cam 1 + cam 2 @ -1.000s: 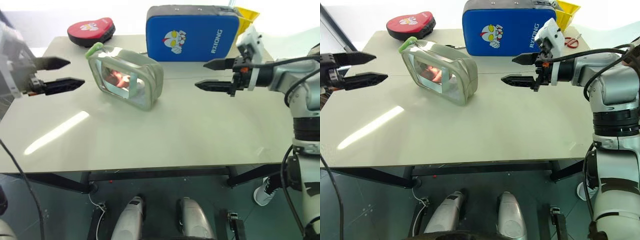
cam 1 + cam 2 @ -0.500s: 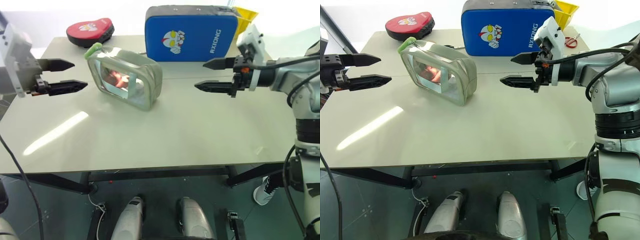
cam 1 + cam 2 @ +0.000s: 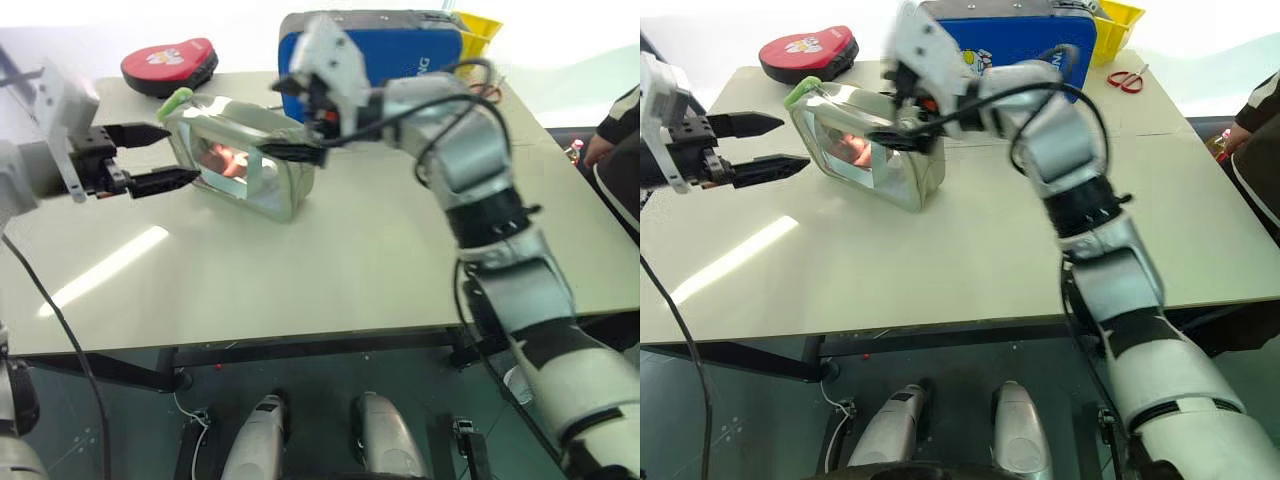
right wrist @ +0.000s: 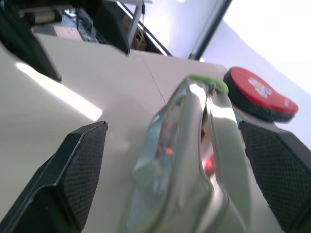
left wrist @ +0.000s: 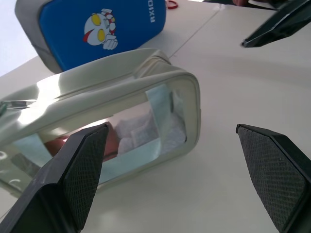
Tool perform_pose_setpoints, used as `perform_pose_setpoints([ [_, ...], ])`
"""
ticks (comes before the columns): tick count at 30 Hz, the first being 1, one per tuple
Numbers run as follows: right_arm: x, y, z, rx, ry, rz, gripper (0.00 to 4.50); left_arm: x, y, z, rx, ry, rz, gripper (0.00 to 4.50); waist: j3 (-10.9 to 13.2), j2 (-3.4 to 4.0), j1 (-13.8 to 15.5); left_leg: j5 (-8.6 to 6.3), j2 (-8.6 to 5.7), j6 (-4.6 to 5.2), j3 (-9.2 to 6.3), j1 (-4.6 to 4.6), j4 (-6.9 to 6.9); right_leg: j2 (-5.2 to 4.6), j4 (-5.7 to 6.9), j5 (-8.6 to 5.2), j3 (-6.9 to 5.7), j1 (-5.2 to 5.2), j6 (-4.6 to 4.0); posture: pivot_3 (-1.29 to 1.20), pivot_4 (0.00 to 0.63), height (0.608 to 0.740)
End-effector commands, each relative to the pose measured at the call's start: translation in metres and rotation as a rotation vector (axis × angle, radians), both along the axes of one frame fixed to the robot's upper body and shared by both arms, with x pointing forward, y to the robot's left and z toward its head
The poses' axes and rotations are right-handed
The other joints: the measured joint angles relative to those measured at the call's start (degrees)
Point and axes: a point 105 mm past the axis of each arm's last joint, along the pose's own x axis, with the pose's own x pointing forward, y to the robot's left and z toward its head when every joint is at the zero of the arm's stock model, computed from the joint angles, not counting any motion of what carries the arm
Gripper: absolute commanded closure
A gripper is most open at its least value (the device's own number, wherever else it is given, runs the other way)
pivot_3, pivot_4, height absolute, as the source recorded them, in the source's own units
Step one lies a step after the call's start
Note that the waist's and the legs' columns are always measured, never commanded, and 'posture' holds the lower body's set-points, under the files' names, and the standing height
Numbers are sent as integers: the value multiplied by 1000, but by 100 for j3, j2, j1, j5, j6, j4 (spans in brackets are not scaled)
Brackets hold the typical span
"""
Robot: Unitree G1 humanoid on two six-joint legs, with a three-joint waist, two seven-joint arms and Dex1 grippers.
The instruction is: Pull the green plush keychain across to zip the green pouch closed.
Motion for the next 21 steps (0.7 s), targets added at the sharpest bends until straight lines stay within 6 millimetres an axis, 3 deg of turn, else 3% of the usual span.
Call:
perform_pose_setpoints([
  [1, 6, 21, -12, -60, -44, 22, 0, -9, -2, 13, -9, -84, 27, 26, 0, -1, 10, 1, 0, -2, 0, 1, 0, 1, 2, 0, 2, 0, 0, 0, 150, 740],
  [4, 18, 34, -35, -127, -47, -4, 0, -14, 2, 4, -27, -78, 63, 26, 0, -1, 10, 12, -2, -21, -3, 3, -1, 2, 5, 1, 5, 1, -2, 0, 150, 740],
  [7, 32, 33, -42, -147, -60, -56, 0, -24, 12, 5, -38, -86, 105, 26, 0, -1, 7, 16, -1, -27, -6, 3, -3, 7, 6, 3, 9, -3, -6, 0, 150, 740],
  [10, 42, 27, -36, -124, -75, -112, 0, -35, 22, 9, -92, -92, 145, 26, 0, 0, 2, 17, 0, -29, -4, 2, -8, 11, 7, 4, 18, -13, -7, 0, 150, 740],
  [12, 45, 25, -32, -98, -77, -130, 0, -39, 24, -2, -96, -76, 166, 26, 0, 0, 3, 17, 2, -30, -2, 4, -12, 12, 7, 4, 24, -16, -7, 0, 150, 740],
  [14, 44, 25, -24, -68, -81, -126, 0, -41, 24, -11, -89, -65, 181, 26, -1, 0, 4, 17, 2, -30, 4, 7, -14, 12, 8, 4, 30, -15, -7, 0, 150, 740],
  [18, 39, 26, -2, -2, -71, -102, 0, -39, 23, -10, -120, -76, 193, 26, -1, -1, 14, 17, 7, -30, 9, 10, -15, 17, 9, 6, 35, -16, -12, 0, 150, 740],
  [21, 38, 27, -2, -13, -65, -93, 0, -37, 24, -9, -110, -76, 189, 26, -1, -1, 7, 17, 7, -30, 13, 10, -15, 17, 9, 7, 38, -17, -12, 0, 150, 740],
])
